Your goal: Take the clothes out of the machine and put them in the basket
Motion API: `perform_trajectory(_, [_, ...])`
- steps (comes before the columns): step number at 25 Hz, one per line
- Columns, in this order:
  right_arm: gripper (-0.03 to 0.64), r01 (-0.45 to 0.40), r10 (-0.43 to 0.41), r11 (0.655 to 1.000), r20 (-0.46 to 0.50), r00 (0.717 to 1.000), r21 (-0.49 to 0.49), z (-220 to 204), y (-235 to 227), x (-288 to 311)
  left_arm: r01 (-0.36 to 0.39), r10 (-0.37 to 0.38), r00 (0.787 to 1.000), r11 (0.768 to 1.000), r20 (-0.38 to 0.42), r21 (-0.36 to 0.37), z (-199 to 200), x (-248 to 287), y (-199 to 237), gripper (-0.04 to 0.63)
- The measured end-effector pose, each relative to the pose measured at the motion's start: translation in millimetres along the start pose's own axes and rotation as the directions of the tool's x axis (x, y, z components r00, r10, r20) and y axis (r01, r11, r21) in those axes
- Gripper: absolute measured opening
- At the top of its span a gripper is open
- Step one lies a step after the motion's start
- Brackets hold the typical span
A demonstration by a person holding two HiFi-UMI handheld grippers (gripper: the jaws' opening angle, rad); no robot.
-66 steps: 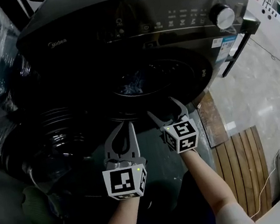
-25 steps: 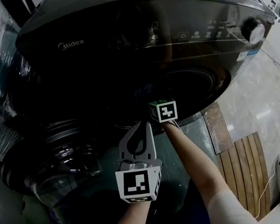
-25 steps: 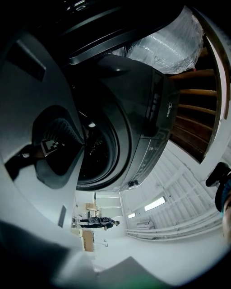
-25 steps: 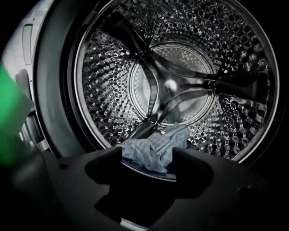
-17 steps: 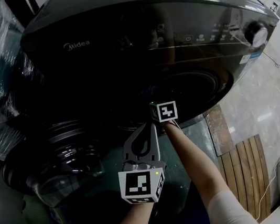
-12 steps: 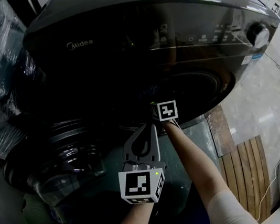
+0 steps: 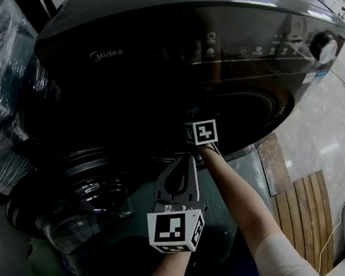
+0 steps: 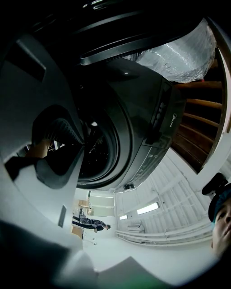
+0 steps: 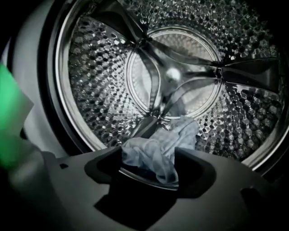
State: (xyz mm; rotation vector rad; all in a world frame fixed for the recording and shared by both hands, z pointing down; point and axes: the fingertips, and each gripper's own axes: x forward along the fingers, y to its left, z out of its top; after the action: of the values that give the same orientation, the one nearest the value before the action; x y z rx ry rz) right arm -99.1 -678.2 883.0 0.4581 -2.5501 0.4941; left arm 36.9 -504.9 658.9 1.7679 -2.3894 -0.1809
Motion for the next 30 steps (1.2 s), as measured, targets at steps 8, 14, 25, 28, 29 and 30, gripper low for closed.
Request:
perform_trajectory(8, [0.251,0.045,-0.044,0.999,-0.063,0.997,0.010,-8.8,-8.0,9.7,0.007,-0.007,1.000,1.000,-0.010,-0.014,-2.6,2.0,1.1,0.020])
perform_trajectory(14, [0.066,0.054,-0.058,0.998,-0.106,0.993,-0.044,-17.8,-6.5,8.7,0.009,-0.009,1.000,0.999,-0.009,-0.030,-2.6,2.5,1.8,0.020])
perform_trajectory(25, [0.037,0.051,-0.054,0.997,-0.043,0.998,-0.057,-12.6,-4.7,-7.5,0.016,-0.016,1.000,0.999,-0.002,-0.030,-1.0,0.2,-7.1,0.020])
perform_trajectory(28, [0.037,0.061,-0.062,0.998,-0.023,0.998,-0.028,-12.2,-7.2,-16.9,0.022,-0.022,1.000,0.999,0.006,-0.034,1.0,-2.3,-12.7,0.020])
perform_trajectory(29, [0.037,0.064,-0.065,0.998,-0.021,0.998,-0.016,-12.5,-8.3,-20.5,0.025,-0.025,1.000,0.999,0.006,-0.027,1.2,-2.5,-15.4,0.020])
perform_trajectory(30, [0.037,0.065,-0.065,0.998,-0.019,0.998,-0.010,-13.1,-8.7,-24.0,0.027,-0.027,1.000,0.999,0.005,-0.024,0.9,-2.9,-17.4,0.021])
